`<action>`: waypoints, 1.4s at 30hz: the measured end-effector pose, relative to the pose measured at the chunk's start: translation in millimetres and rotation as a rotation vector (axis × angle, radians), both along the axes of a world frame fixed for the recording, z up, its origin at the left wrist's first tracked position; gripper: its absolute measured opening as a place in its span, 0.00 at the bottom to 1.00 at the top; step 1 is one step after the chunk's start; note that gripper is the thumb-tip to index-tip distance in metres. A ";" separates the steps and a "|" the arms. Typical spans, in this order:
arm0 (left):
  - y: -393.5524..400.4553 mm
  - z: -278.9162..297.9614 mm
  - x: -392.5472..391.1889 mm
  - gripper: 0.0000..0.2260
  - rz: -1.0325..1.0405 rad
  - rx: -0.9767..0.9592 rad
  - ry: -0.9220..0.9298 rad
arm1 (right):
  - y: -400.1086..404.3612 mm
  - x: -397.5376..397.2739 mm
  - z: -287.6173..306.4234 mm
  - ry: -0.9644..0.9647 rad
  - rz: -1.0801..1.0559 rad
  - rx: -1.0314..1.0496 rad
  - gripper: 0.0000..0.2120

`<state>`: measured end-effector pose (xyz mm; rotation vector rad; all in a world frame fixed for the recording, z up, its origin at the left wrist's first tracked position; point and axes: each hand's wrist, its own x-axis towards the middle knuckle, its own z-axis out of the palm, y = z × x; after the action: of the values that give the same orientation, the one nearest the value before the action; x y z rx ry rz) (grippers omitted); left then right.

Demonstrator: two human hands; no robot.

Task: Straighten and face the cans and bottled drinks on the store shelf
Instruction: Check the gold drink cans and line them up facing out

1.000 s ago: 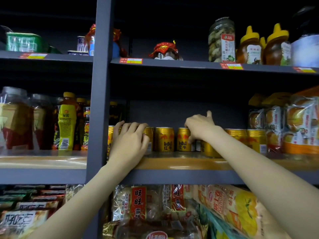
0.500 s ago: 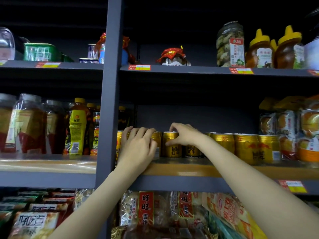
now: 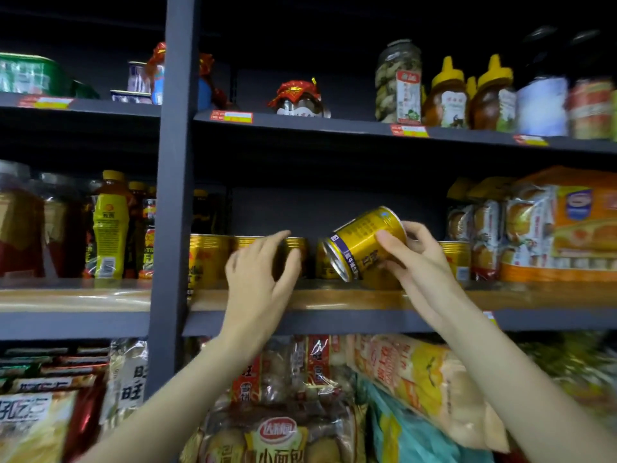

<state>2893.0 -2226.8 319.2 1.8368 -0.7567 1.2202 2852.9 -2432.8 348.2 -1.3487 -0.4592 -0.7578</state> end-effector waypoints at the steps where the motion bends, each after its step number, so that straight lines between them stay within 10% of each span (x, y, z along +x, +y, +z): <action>1: -11.2 -4.3 -13.0 0.24 -0.158 -0.034 0.079 | -2.8 -4.8 -4.2 -0.004 0.051 0.020 0.17; 7: -42.6 -0.5 -29.3 0.28 -0.621 -0.132 0.467 | 0.1 -23.2 -16.2 -0.050 0.148 0.037 0.35; 15: -21.6 8.2 -44.5 0.34 -0.555 -0.143 -0.010 | 26.5 -40.3 -29.6 0.222 0.421 0.143 0.18; 27: -1.9 8.7 -58.6 0.42 -0.574 0.062 -0.043 | 44.0 -37.9 -30.0 0.375 0.665 0.287 0.33; 38: -10.1 5.9 -51.7 0.34 -0.594 0.143 -0.040 | 20.1 -44.3 -15.4 0.092 0.428 0.248 0.18; 42: -14.5 4.5 -46.9 0.31 -0.795 0.085 0.276 | 18.5 -52.9 -10.8 -0.040 0.190 0.178 0.19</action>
<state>2846.1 -2241.3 323.7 1.4781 -1.2242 0.4187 2800.0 -2414.3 337.4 -1.1087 -0.5310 -0.6531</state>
